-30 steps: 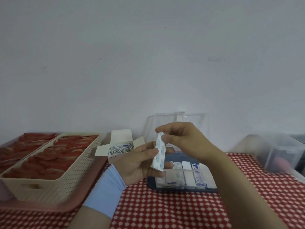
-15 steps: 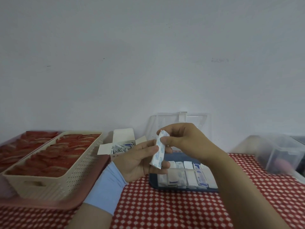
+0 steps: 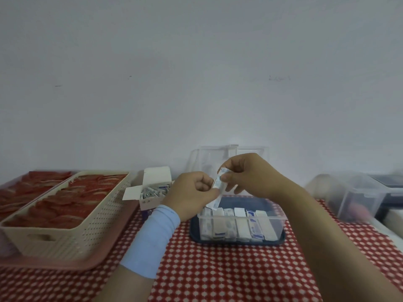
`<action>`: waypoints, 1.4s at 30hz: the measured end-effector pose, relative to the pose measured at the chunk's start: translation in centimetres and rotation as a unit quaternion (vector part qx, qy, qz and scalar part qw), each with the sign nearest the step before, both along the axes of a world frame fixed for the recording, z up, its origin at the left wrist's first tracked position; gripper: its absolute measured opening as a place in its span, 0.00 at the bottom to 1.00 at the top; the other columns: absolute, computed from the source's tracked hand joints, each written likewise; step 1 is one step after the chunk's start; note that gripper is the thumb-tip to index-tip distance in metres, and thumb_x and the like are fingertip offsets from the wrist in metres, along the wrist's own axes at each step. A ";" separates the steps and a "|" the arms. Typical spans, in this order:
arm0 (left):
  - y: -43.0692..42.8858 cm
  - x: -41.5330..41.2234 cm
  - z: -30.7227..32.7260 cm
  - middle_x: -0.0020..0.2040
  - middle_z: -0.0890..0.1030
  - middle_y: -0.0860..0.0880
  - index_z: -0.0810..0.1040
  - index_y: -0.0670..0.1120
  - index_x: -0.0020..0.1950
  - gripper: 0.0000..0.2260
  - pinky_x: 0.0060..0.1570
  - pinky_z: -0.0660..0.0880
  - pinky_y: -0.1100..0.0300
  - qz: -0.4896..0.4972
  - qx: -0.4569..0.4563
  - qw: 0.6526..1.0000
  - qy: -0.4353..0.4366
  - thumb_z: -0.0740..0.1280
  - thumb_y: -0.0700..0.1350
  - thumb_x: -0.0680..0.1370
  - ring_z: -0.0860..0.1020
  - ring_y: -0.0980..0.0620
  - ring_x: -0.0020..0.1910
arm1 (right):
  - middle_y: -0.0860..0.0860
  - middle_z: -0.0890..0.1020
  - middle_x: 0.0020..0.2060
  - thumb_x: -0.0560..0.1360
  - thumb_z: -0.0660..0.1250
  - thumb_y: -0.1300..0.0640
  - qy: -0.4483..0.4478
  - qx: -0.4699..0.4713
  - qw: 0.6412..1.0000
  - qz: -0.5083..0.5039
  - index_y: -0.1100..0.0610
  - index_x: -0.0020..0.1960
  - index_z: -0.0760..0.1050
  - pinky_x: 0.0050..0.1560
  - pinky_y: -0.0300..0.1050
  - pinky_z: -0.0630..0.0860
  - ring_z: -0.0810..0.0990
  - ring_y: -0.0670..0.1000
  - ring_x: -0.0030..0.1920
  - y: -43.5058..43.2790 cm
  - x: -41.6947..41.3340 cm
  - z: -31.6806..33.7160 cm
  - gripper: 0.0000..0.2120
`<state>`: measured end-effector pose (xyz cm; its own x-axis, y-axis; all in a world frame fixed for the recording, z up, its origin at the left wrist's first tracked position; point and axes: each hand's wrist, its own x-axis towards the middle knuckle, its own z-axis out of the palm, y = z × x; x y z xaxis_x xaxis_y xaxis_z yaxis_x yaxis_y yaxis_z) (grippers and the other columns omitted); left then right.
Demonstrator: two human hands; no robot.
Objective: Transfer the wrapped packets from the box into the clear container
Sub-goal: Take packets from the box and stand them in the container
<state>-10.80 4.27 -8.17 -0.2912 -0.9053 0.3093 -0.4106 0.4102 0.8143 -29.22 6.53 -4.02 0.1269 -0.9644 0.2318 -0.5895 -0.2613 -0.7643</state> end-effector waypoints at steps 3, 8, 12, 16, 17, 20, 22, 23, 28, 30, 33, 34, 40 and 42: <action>-0.8 -1.0 -0.4 0.40 0.84 0.53 0.82 0.51 0.47 0.05 0.49 0.81 0.56 -0.027 0.005 0.998 -0.064 0.73 0.51 0.74 0.82 0.56 0.40 | 0.46 0.83 0.29 0.77 0.71 0.61 0.074 -0.009 0.997 -0.032 0.56 0.46 0.83 0.33 0.34 0.76 0.79 0.43 0.27 -1.2 -1.5 0.4 0.02; -1.7 -1.2 -0.2 0.60 0.80 0.55 0.79 0.57 0.63 0.26 0.68 0.67 0.49 -0.099 -0.031 0.907 -0.409 0.61 0.71 0.72 0.74 0.52 0.62 | 0.50 0.84 0.35 0.78 0.70 0.60 0.175 0.042 0.982 -0.055 0.54 0.44 0.83 0.34 0.39 0.77 0.78 0.46 0.27 -3.8 -2.8 -1.2 0.05; -2.1 -1.5 -1.6 0.61 0.79 0.55 0.81 0.56 0.59 0.29 0.73 0.54 0.46 -0.142 -0.046 0.811 -0.566 0.57 0.73 0.70 0.70 0.50 0.65 | 0.53 0.85 0.40 0.77 0.71 0.60 0.236 0.107 0.965 -0.032 0.57 0.47 0.84 0.36 0.39 0.78 0.78 0.47 0.29 -4.9 -2.1 -3.1 0.03; -2.0 -1.9 -2.2 0.49 0.79 0.51 0.80 0.51 0.48 0.24 0.73 0.53 0.45 -0.145 -0.081 0.775 -0.610 0.54 0.67 0.76 0.72 0.48 0.58 | 0.53 0.85 0.42 0.77 0.71 0.60 0.259 0.136 0.956 -0.023 0.60 0.51 0.84 0.37 0.39 0.76 0.78 0.47 0.33 -5.2 -1.2 -4.2 0.06; -2.0 -2.0 -2.3 0.48 0.79 0.51 0.79 0.51 0.46 0.23 0.73 0.53 0.45 -0.142 -0.083 0.774 -0.611 0.53 0.66 0.78 0.72 0.48 0.57 | 0.53 0.85 0.42 0.76 0.71 0.60 0.265 0.141 0.954 -0.024 0.60 0.51 0.84 0.37 0.39 0.75 0.78 0.48 0.34 -5.2 -1.1 -4.6 0.06; -1.9 -2.1 -2.2 0.47 0.79 0.49 0.79 0.48 0.49 0.23 0.73 0.53 0.46 -0.129 -0.086 0.771 -0.618 0.53 0.64 0.79 0.71 0.48 0.56 | 0.56 0.86 0.43 0.75 0.71 0.59 0.282 0.152 0.947 -0.027 0.60 0.51 0.84 0.40 0.42 0.79 0.80 0.51 0.35 -5.4 -0.7 -5.4 0.07; -1.8 -2.2 -2.0 0.46 0.77 0.50 0.80 0.48 0.51 0.23 0.73 0.52 0.47 -0.125 -0.086 0.771 -0.619 0.55 0.64 0.78 0.71 0.48 0.56 | 0.57 0.86 0.42 0.75 0.72 0.59 0.294 0.157 0.942 -0.033 0.61 0.49 0.84 0.41 0.43 0.80 0.79 0.50 0.33 -5.5 -0.6 -5.8 0.06; -1.8 -2.2 -2.0 0.45 0.76 0.50 0.80 0.48 0.51 0.23 0.74 0.52 0.47 -0.126 -0.084 0.773 -0.616 0.56 0.64 0.78 0.71 0.49 0.55 | 0.57 0.85 0.40 0.75 0.72 0.59 0.301 0.161 0.939 -0.035 0.61 0.50 0.84 0.40 0.43 0.79 0.78 0.50 0.32 -5.5 -0.5 -6.0 0.07; -1.8 -2.2 -1.9 0.56 0.80 0.51 0.81 0.54 0.57 0.23 0.75 0.49 0.44 -0.135 -0.126 0.788 -0.588 0.54 0.66 0.78 0.71 0.47 0.62 | 0.53 0.81 0.36 0.75 0.71 0.59 0.330 0.179 0.926 -0.046 0.61 0.46 0.82 0.41 0.42 0.78 0.77 0.49 0.32 -5.5 0.4 -6.3 0.04; -1.9 -2.6 -2.0 0.60 0.79 0.51 0.79 0.56 0.62 0.21 0.73 0.53 0.45 -0.143 -0.133 0.794 -0.576 0.56 0.65 0.78 0.70 0.46 0.64 | 0.52 0.76 0.31 0.77 0.67 0.59 0.360 0.176 0.915 -0.055 0.59 0.38 0.76 0.37 0.39 0.73 0.73 0.48 0.29 -5.2 0.9 -6.1 0.10; -1.8 -3.6 -2.4 0.51 0.78 0.49 0.78 0.52 0.48 0.17 0.70 0.60 0.45 -0.162 -0.104 0.788 -0.585 0.58 0.64 0.77 0.71 0.46 0.58 | 0.52 0.70 0.31 0.79 0.65 0.61 0.405 0.152 0.899 -0.064 0.57 0.34 0.70 0.32 0.38 0.67 0.67 0.49 0.29 -4.9 1.4 -6.2 0.14; -1.7 -3.8 -2.5 0.49 0.77 0.49 0.75 0.52 0.46 0.18 0.69 0.62 0.44 -0.162 -0.098 0.784 -0.592 0.58 0.65 0.77 0.71 0.47 0.56 | 0.52 0.69 0.31 0.78 0.66 0.61 0.411 0.149 0.896 -0.073 0.56 0.33 0.68 0.34 0.39 0.68 0.67 0.50 0.30 -5.0 1.4 -6.3 0.15; -1.8 -4.1 -2.9 0.49 0.75 0.50 0.73 0.53 0.48 0.15 0.66 0.64 0.47 -0.152 -0.075 0.802 -0.572 0.58 0.63 0.78 0.73 0.47 0.54 | 0.52 0.72 0.28 0.78 0.67 0.56 0.429 0.127 0.891 -0.075 0.59 0.31 0.68 0.36 0.41 0.72 0.70 0.49 0.27 -4.8 1.4 -5.2 0.19; -1.9 -4.1 -3.0 0.46 0.71 0.52 0.70 0.56 0.45 0.10 0.63 0.65 0.48 -0.160 -0.077 0.803 -0.568 0.57 0.61 0.78 0.73 0.46 0.56 | 0.52 0.76 0.28 0.77 0.70 0.55 0.418 0.112 0.897 -0.090 0.62 0.36 0.77 0.40 0.43 0.79 0.74 0.49 0.26 -5.1 0.9 -4.9 0.14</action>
